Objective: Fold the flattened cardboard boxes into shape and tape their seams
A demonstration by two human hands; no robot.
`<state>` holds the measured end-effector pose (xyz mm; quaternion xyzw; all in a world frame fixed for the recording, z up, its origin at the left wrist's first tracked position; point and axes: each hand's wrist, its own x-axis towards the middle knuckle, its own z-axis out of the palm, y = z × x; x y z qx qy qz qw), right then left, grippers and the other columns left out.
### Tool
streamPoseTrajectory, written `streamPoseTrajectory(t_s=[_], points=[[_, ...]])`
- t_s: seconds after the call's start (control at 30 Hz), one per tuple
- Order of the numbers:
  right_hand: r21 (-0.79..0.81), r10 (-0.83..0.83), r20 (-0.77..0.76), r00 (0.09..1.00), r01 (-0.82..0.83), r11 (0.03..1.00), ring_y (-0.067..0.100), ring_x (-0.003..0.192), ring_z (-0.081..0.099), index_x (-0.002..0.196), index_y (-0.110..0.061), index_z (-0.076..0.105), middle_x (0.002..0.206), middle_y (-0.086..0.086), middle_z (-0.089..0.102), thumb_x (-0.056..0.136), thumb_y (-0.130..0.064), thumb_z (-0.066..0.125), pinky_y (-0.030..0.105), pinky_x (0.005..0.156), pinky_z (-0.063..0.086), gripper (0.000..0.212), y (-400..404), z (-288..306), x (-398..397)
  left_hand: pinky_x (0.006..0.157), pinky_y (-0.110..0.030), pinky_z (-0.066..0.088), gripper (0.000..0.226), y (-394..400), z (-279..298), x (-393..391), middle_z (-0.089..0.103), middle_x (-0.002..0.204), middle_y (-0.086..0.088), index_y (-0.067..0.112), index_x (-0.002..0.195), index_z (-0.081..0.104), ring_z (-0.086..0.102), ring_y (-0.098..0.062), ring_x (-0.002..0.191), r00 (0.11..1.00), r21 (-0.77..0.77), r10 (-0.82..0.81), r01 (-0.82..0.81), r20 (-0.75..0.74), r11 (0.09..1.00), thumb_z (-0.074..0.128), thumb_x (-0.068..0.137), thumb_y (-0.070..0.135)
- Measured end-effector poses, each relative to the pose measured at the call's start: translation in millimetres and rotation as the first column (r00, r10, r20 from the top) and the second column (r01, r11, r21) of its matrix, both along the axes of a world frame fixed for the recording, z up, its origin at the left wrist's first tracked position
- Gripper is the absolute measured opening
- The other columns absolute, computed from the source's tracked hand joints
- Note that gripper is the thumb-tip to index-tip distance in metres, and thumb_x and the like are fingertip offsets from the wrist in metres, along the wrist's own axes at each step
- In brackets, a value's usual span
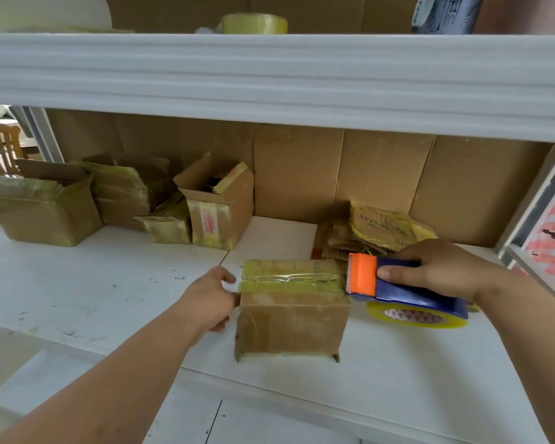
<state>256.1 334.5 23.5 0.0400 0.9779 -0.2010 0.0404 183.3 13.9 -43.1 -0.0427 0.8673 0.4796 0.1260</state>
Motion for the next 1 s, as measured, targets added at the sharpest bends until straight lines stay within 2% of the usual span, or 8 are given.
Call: streamPoseTrajectory(t_s=[0.07,0.13,0.23,0.33,0.47,0.7,0.87,1.0], points=[[0.071,0.047,0.029,0.998,-0.049,0.996,0.008,0.08,0.061,0.077,-0.043,0.068,0.08,-0.011,0.068,0.085,-0.068,0.057,0.03,0.073,0.046,0.028,-4,-7,-1,0.091,-0.037,0.051,0.037,3,9,-3,0.065,0.121,-0.003,0.027,0.137,0.05,0.063,-0.021,0.101,0.974,-0.016,-0.021,0.018,-0.225,1.0,0.046,0.102,0.017],[0.159,0.084,0.056,0.995,-0.092,0.983,0.004,0.078,0.057,0.076,-0.05,0.06,0.078,-0.016,0.064,0.086,-0.069,0.054,0.022,0.065,0.04,0.022,-10,-18,0,0.111,-0.037,0.035,0.045,10,24,1,0.045,0.15,0.002,0.03,0.15,0.038,0.044,-0.019,0.134,0.901,-0.116,-0.179,0.144,-0.395,0.983,0.04,0.105,0.035],[0.144,0.105,-0.011,0.994,-0.102,0.984,-0.003,0.071,0.055,0.069,-0.05,0.056,0.068,-0.021,0.061,0.088,-0.067,0.051,0.013,0.059,0.034,0.026,-15,-28,2,0.122,-0.048,0.018,0.066,27,31,8,0.01,0.164,0.011,0.04,0.156,0.013,0.007,-0.018,0.152,0.768,-0.532,-0.561,0.35,-0.309,0.771,0.032,0.097,0.062],[0.096,0.103,-0.029,0.994,-0.1,0.99,-0.003,0.063,0.055,0.068,-0.043,0.059,0.062,-0.022,0.061,0.089,-0.065,0.052,0.014,0.055,0.035,0.031,-16,-33,4,0.123,-0.049,0.008,0.074,38,16,2,-0.015,0.163,0.017,0.043,0.156,-0.002,-0.02,-0.014,0.15,0.751,-0.642,-0.649,0.438,-0.123,0.629,0.031,0.095,0.068],[0.041,0.087,-0.021,0.996,-0.086,0.995,0.005,0.062,0.055,0.073,-0.038,0.061,0.066,-0.01,0.061,0.09,-0.065,0.049,0.019,0.057,0.036,0.034,-17,-39,2,0.123,-0.051,0.003,0.082,32,-5,-6,-0.022,0.162,0.014,0.037,0.156,-0.011,-0.027,-0.017,0.148,0.754,-0.776,-0.657,0.411,-0.007,0.479,0.022,0.091,0.075],[0.007,0.096,-0.008,0.995,-0.096,0.995,0.005,0.078,0.057,0.081,-0.038,0.057,0.083,-0.012,0.063,0.099,-0.057,0.04,0.026,0.071,0.045,0.03,-22,-46,0,0.12,-0.049,-0.015,0.101,29,-9,-4,-0.029,0.16,0.009,0.029,0.153,-0.023,-0.033,-0.019,0.145,0.734,-0.873,-0.68,0.329,-0.005,0.361,-0.008,0.07,0.085],[0.006,0.124,-0.008,0.992,-0.124,0.992,0.009,0.074,0.055,0.079,-0.028,0.059,0.078,-0.005,0.062,0.099,-0.038,0.046,0.032,0.071,0.044,0.026,-19,-46,-1,0.12,-0.053,-0.012,0.079,48,-10,-2,-0.027,0.161,0.012,0.038,0.152,-0.022,-0.03,-0.019,0.146,0.655,-0.869,-0.754,0.346,-0.045,0.353,0.008,0.09,0.076],[-0.037,0.137,0.034,0.99,-0.136,0.99,0.004,0.07,0.055,0.076,-0.037,0.055,0.075,-0.013,0.06,0.094,-0.043,0.057,0.021,0.064,0.04,0.019,-18,-43,2,0.121,-0.051,-0.011,0.088,47,-14,-11,-0.027,0.16,0.015,0.04,0.152,-0.021,-0.03,-0.017,0.146,0.666,-0.842,-0.746,0.411,0.015,0.35,0.008,0.083,0.084]])
